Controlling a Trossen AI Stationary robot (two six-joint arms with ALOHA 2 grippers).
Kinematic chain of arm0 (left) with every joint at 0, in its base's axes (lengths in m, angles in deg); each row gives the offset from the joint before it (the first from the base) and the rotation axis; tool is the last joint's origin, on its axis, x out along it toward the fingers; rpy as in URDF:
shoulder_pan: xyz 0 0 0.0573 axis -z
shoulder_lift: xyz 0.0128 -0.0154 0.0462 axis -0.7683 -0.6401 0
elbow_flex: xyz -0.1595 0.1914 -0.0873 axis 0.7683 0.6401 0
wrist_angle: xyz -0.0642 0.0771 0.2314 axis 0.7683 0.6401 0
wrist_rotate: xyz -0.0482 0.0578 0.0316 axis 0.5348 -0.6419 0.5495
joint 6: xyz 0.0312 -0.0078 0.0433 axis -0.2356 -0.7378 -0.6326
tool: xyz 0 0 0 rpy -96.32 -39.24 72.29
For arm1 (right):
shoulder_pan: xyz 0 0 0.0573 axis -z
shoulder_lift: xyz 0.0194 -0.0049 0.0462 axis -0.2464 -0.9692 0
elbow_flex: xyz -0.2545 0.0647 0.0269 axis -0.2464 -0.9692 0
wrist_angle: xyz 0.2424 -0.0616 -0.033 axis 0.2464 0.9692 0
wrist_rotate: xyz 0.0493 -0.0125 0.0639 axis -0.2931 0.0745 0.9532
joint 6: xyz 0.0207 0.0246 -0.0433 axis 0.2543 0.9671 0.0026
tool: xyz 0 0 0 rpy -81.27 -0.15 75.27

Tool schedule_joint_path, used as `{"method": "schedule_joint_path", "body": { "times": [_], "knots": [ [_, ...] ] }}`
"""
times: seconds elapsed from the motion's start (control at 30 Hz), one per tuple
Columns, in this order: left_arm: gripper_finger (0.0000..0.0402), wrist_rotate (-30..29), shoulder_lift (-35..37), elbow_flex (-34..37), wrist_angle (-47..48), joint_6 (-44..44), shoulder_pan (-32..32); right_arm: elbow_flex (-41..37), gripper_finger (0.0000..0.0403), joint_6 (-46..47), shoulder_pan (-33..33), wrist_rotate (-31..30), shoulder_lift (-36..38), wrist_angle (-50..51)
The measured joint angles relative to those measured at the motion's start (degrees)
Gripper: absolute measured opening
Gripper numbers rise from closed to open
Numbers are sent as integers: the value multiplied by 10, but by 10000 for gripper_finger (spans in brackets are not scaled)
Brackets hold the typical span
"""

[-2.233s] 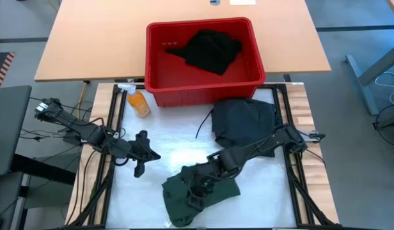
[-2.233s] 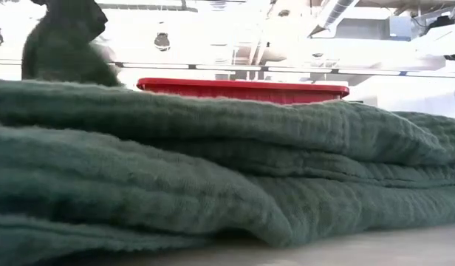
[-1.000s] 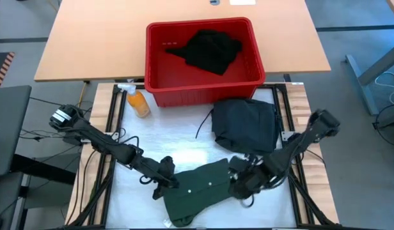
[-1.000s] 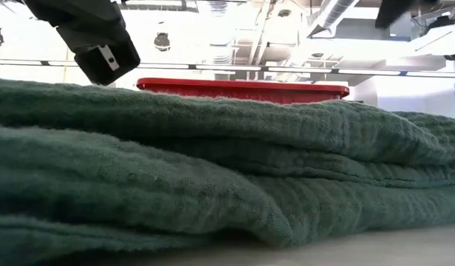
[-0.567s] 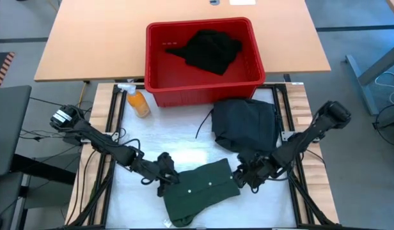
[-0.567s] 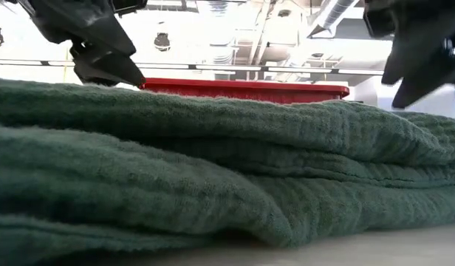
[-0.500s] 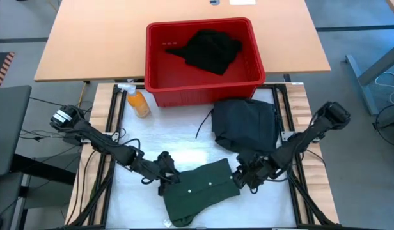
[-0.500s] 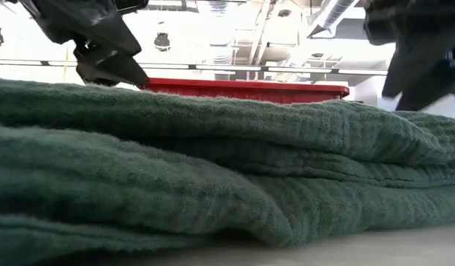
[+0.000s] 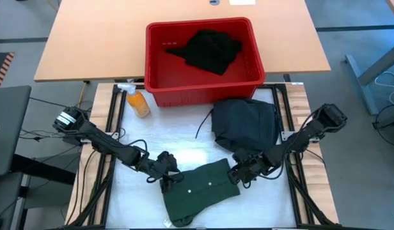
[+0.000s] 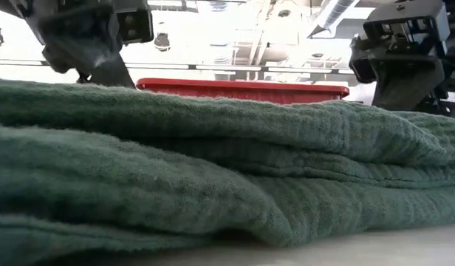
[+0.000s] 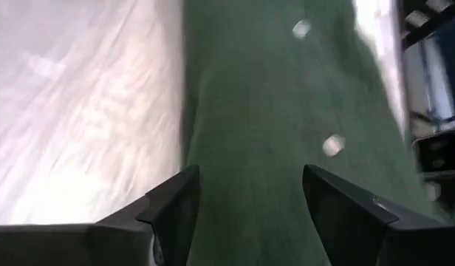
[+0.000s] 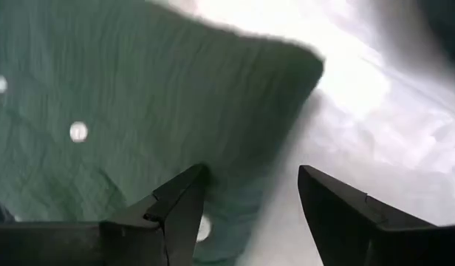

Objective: Fold laundry
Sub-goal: Stack the green shirt on top of the black shorts on the table

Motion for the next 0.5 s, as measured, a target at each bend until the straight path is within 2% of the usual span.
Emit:
{"method": "schedule_joint_path", "body": {
  "times": [0.27, 0.37, 0.5],
  "knots": [
    [229, 61, -60, 0, -18, 28, -4, 3, 245, 0, 7, 25, -89, -54],
    [229, 100, -88, 0, -37, 41, -2, 3, 245, 0, 5, 20, -105, -78],
    [229, 119, -110, 0, -58, 47, 3, 3, 245, -2, 6, 19, -107, -90]
  ]
}}
